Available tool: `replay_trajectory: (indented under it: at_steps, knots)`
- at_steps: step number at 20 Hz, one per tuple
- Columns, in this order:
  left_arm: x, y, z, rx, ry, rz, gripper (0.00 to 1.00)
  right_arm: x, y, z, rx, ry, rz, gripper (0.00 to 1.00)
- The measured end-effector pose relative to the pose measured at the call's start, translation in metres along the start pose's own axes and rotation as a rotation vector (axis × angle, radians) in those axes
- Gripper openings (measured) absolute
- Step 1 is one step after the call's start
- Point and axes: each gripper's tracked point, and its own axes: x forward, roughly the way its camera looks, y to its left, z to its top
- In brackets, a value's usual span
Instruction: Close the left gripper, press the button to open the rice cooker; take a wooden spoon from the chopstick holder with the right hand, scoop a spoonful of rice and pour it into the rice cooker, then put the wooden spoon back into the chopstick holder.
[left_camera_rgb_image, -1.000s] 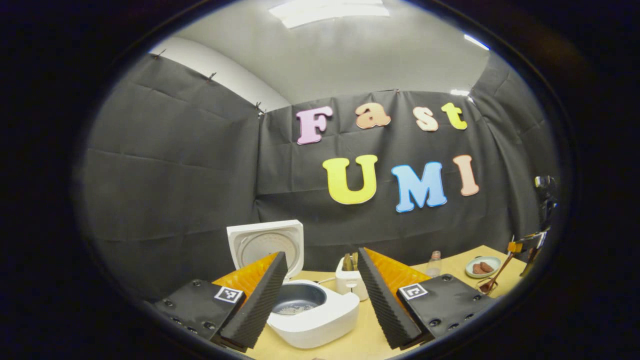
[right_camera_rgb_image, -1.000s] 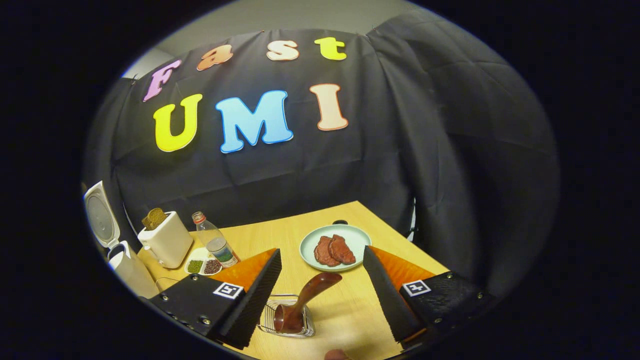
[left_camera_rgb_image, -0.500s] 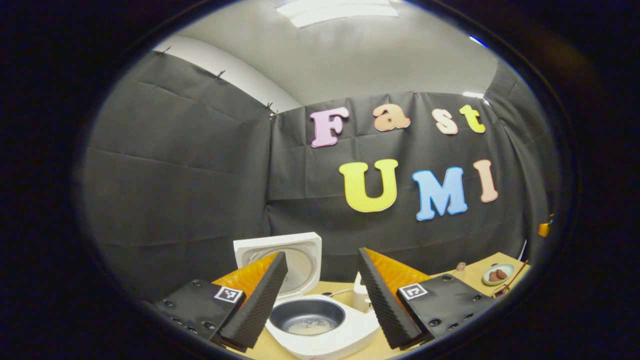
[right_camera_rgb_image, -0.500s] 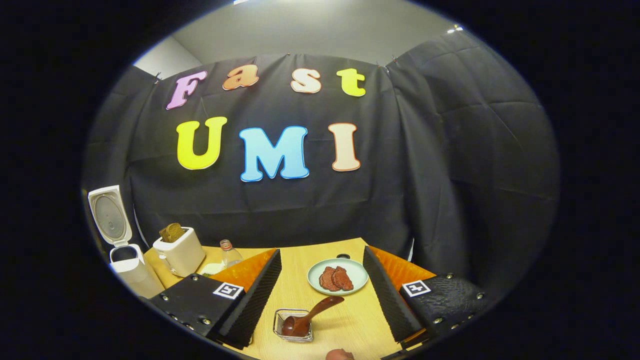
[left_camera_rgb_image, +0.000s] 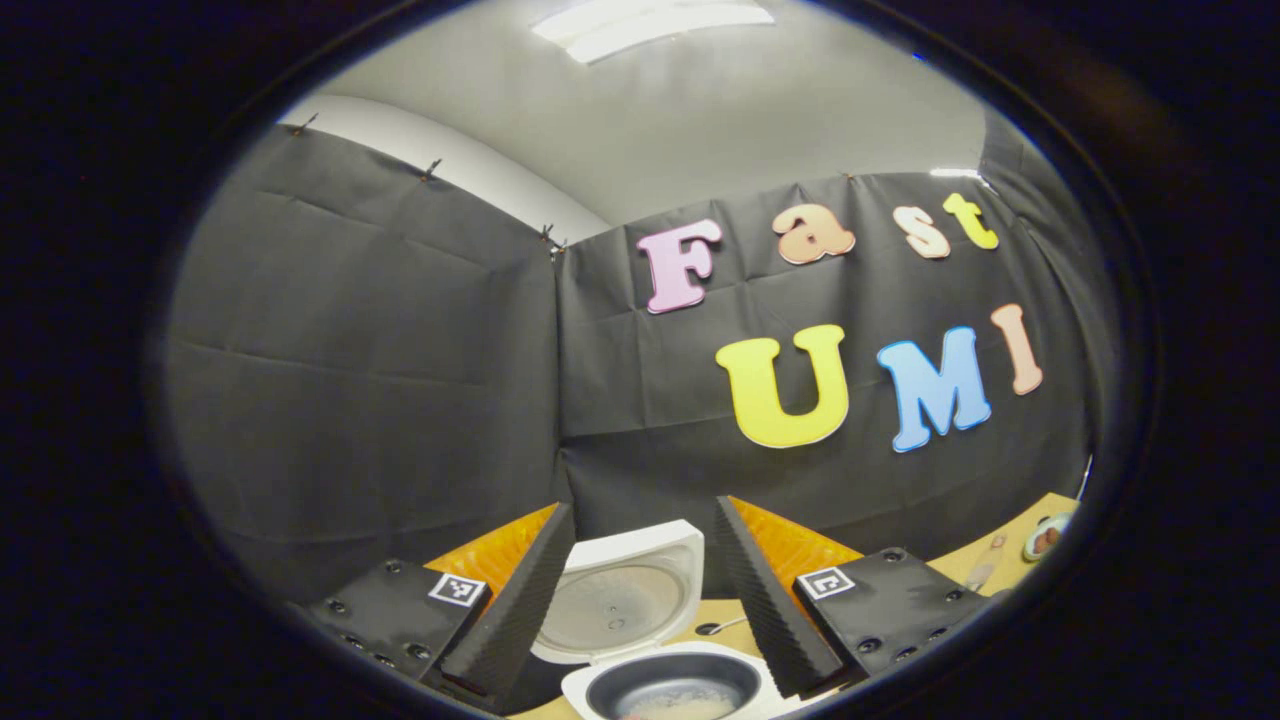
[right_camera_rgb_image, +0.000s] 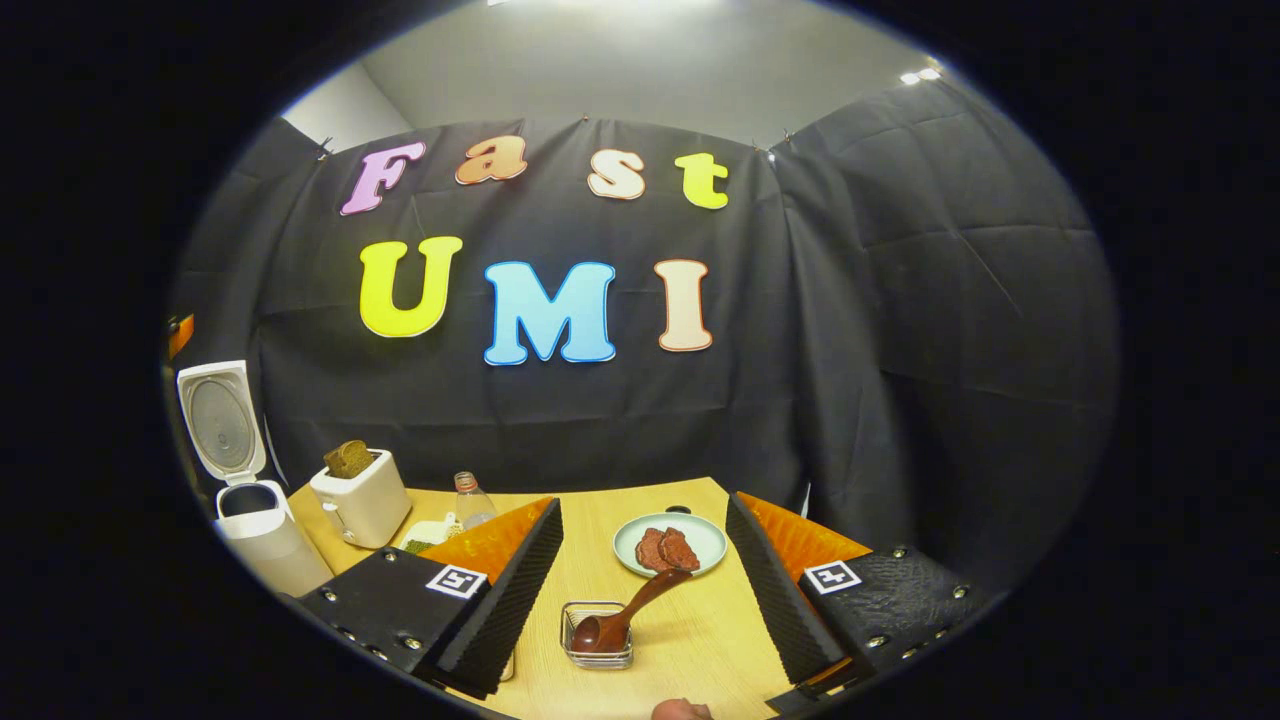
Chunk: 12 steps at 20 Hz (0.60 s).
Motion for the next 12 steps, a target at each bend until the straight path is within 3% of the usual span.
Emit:
replay_trajectory:
  at_steps: [1,6,12]
  knots:
    - [0.011,0.004,-0.001,0.005,-0.005,0.01,0.97,-0.003,0.0,-0.002,0.007,0.004,-0.008,0.96]
    - [0.067,0.023,-0.018,-0.017,0.003,0.057,0.98,-0.02,-0.005,-0.007,0.031,0.007,-0.058,1.0]
    - [0.134,0.046,-0.06,-0.063,0.087,0.092,0.97,-0.03,-0.008,-0.018,0.039,0.028,-0.095,1.0]
